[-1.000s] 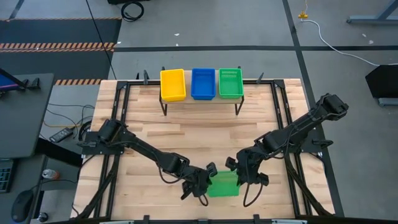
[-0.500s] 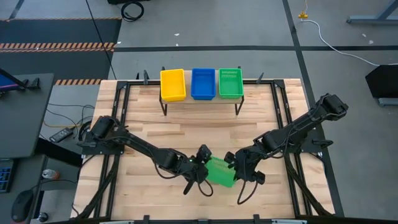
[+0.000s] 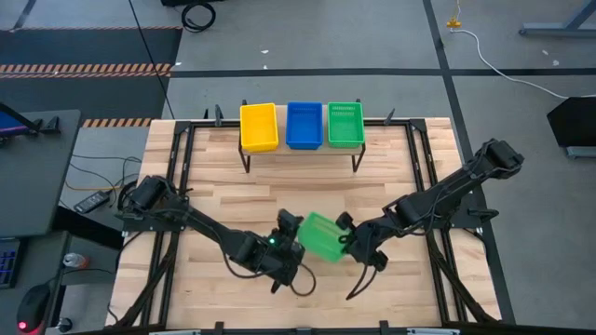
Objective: Stack baskets on shelf by color
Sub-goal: Stack the green basket on the other green baskets on the shelf
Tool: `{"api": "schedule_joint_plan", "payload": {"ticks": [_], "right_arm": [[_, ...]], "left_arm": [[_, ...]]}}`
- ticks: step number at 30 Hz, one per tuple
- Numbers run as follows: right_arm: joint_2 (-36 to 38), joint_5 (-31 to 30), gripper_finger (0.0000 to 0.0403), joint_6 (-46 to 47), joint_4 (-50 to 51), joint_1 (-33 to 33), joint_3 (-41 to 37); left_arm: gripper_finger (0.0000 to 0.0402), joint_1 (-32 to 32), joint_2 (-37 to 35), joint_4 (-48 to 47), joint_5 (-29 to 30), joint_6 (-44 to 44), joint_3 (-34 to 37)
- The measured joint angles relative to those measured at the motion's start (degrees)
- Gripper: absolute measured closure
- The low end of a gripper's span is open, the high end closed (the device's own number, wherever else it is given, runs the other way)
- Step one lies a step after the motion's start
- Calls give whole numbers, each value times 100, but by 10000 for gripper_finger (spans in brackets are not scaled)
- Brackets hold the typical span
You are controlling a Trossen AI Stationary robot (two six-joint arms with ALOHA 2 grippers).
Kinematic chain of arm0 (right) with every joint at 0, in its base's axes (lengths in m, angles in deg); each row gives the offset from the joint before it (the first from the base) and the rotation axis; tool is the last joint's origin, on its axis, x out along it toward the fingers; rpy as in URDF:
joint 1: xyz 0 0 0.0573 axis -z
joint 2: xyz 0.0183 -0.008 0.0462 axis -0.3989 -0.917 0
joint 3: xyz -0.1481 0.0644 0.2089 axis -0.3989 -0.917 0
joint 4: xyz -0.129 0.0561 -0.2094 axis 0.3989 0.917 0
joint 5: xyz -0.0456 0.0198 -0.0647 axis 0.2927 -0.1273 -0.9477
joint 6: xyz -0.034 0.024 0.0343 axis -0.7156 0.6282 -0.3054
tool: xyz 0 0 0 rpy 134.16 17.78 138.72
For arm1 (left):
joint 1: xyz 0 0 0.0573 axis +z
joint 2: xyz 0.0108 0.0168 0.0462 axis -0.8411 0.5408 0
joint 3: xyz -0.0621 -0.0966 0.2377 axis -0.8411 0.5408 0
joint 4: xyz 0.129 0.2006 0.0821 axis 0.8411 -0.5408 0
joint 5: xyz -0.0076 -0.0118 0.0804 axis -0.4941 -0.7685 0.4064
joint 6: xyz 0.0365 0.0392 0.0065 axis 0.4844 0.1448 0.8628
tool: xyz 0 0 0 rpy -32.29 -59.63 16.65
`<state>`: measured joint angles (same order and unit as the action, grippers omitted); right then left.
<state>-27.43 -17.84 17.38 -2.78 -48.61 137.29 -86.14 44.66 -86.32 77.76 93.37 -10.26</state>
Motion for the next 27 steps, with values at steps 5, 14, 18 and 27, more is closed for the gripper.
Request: {"api": "schedule_joint_plan", "payload": {"ticks": [5, 14, 18, 27], "right_arm": [[267, -1184, 387, 59, 109, 3, 244], [681, -2378, 385, -99, 752, 383, 824], [715, -2921, 385, -120, 841, 612, 921], [675, -2549, 385, -85, 938, 769, 924]], "left_arm": [[199, 31, 0, -944, -133, -1994, 2], [212, 12, -2, -1527, -260, -3884, -6], [217, -83, -118, -2403, 285, -4654, 9], [233, -254, -976, -3432, 1441, -5590, 5]]}}
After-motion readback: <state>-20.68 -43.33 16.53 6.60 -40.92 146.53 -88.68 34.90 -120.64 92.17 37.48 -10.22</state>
